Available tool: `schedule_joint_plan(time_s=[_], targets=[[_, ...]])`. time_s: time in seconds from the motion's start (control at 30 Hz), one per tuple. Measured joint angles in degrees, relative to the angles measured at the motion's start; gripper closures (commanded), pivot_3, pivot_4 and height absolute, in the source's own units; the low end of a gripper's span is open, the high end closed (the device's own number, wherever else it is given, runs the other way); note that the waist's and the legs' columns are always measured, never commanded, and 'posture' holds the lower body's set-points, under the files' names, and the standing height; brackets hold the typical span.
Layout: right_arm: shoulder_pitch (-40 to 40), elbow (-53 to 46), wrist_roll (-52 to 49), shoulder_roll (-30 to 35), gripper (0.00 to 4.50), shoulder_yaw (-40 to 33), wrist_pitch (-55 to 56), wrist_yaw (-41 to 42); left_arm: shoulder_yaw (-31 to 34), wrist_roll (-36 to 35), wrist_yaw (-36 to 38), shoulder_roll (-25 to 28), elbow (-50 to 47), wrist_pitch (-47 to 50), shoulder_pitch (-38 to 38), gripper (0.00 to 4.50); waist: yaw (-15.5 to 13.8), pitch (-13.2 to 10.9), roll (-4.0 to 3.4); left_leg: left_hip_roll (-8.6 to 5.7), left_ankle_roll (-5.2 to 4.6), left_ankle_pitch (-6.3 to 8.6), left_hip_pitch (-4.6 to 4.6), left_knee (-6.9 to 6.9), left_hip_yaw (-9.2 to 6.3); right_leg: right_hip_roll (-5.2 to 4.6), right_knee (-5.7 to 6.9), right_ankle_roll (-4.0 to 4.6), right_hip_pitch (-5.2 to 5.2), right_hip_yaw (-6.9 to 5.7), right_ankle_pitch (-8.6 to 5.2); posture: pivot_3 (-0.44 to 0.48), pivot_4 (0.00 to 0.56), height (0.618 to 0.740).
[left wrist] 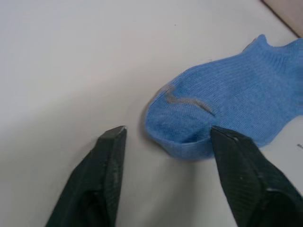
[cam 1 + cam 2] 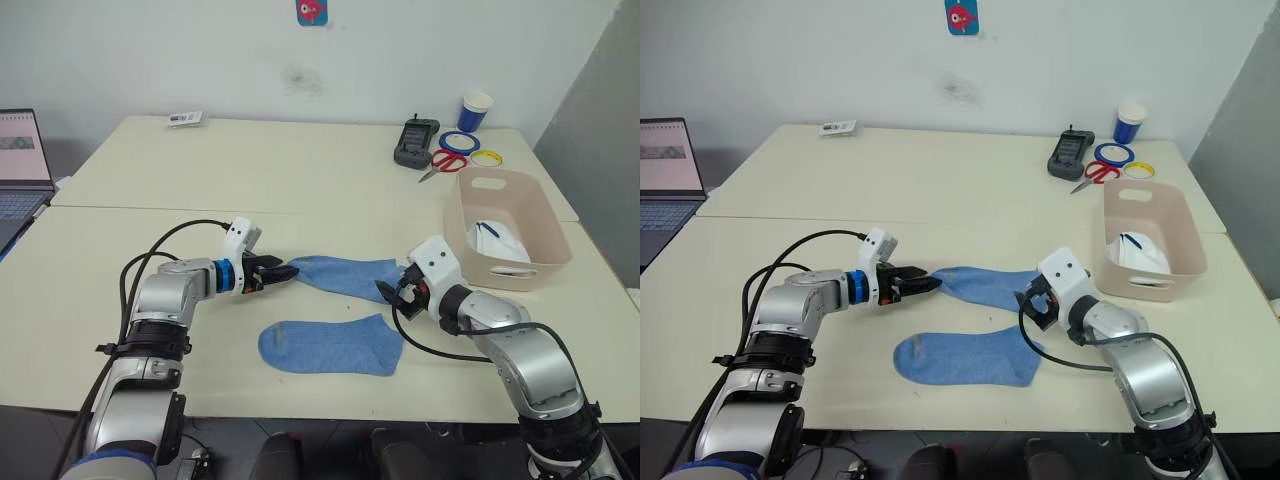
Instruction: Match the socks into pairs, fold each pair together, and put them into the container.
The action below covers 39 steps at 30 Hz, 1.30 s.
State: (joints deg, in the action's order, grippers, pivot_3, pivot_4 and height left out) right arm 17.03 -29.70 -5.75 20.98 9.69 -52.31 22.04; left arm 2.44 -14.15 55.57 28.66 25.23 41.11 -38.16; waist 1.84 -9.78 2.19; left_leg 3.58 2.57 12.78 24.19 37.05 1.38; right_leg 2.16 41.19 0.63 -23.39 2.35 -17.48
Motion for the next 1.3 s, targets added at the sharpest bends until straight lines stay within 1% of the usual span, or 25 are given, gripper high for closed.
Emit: schedule_joint_plan(time_s=[0.07,0.2,0.23,0.5,0.6,0.63,0.8,0.87,0.93,0.97,1.13,1.3], targets=[[0.0,0.0,0.0,0.0,0.0,0.0,-0.3,-0.6,0.0,-0.4,-0.3,0.0,0.1,0.9,-0.1,3.01,0.0,0.0,0.0,0.0,0.0,0.0,-0.03,0.0,0.01,0.03,0.0,0.0,0.0,0.0,0.0,0.0,0.15,0.732],[0.0,1.2,0.0,-1.2,0.0,-0.8,-1.1,-2.0,-0.6,-0.8,-1.1,-0.8,-0.2,2.5,0.0,4.37,0.0,0.0,0.0,0.0,0.0,0.0,-0.03,-0.01,0.01,0.05,0.0,0.0,0.0,0.0,0.0,0.0,0.15,0.732],[0.0,1.6,-0.1,-2.2,0.0,-1.5,-1.6,-2.6,-0.9,-0.9,-1.2,-1.0,-0.4,2.6,0.1,4.47,0.0,0.0,0.0,0.0,0.0,0.0,-0.03,-0.02,0.02,0.05,0.0,0.0,0.0,0.01,0.0,0.0,0.15,0.732],[0.6,9.5,-1.3,-9.3,0.0,-6.7,-4.7,-7.1,-0.5,-2.6,-1.2,-1.2,-3.7,1.1,2.7,4.47,0.1,0.0,0.0,0.03,0.0,0.0,-0.07,-0.06,0.06,0.04,0.0,0.01,0.0,0.05,0.01,0.0,0.15,0.732],[0.8,11.4,-2.2,-11.4,0.59,-7.7,-4.6,-7.5,-0.2,-3.1,-1.2,-1.2,-5.8,-1.5,5.0,4.5,0.1,0.0,0.0,0.04,0.0,0.0,-0.09,-0.07,0.07,0.04,0.0,0.01,0.0,0.07,0.0,0.0,0.15,0.732],[1.1,11.7,-2.6,-12.0,0.89,-7.9,-4.6,-7.3,0.3,-3.4,-1.4,-1.3,-6.7,-2.4,6.2,4.5,0.2,0.0,0.0,0.04,0.0,0.0,-0.1,-0.07,0.09,0.04,0.0,0.01,0.0,0.09,0.0,0.0,0.15,0.732],[1.5,11.8,-4.4,-12.7,2.67,-5.0,-4.6,-5.9,2.4,-4.0,-3.8,-1.4,-7.9,-4.6,9.3,4.5,0.1,0.0,0.0,0.05,-0.01,0.01,-0.1,-0.08,0.07,0.05,0.0,-0.01,0.0,0.07,0.0,0.0,0.15,0.732],[1.6,11.2,-4.5,-12.2,3.48,-2.9,-4.6,-5.2,3.1,-4.1,-4.4,-1.2,-8.9,-5.4,10.9,4.5,0.2,0.0,0.0,0.06,-0.01,0.01,-0.09,-0.08,0.09,0.05,-0.02,-0.01,0.0,0.1,0.0,0.0,0.15,0.732],[1.6,10.4,-4.6,-12.0,4.2,-1.1,-4.7,-4.8,3.6,-4.5,-4.9,-0.9,-9.8,-6.0,12.2,4.5,0.2,0.0,0.0,0.07,-0.01,0.01,-0.1,-0.08,0.08,0.04,-0.02,-0.01,0.0,0.09,-0.01,0.0,0.15,0.732],[1.6,9.9,-4.6,-12.0,4.48,-0.5,-4.7,-4.7,3.7,-4.7,-5.0,-0.7,-10.4,-6.4,13.0,4.5,0.2,0.0,0.0,0.07,-0.01,0.01,-0.1,-0.08,0.08,0.04,-0.02,-0.01,0.0,0.1,-0.01,0.0,0.15,0.732],[1.6,9.7,-4.5,-11.7,4.48,0.4,-4.3,-5.1,4.7,-6.3,-6.1,-0.4,-15.6,-5.5,17.3,4.5,0.1,0.0,0.0,0.1,-0.01,0.01,-0.1,-0.1,0.06,0.03,-0.04,-0.02,0.01,0.08,-0.01,0.0,0.15,0.732],[2.1,9.6,-4.7,-11.7,4.48,-1.0,-3.3,-5.8,5.1,-8.5,-7.3,-0.4,-16.5,-4.5,17.1,4.5,0.1,0.0,0.01,0.08,-0.01,0.01,-0.09,-0.1,0.06,0.03,-0.06,-0.03,0.01,0.06,-0.02,0.0,0.15,0.732]])
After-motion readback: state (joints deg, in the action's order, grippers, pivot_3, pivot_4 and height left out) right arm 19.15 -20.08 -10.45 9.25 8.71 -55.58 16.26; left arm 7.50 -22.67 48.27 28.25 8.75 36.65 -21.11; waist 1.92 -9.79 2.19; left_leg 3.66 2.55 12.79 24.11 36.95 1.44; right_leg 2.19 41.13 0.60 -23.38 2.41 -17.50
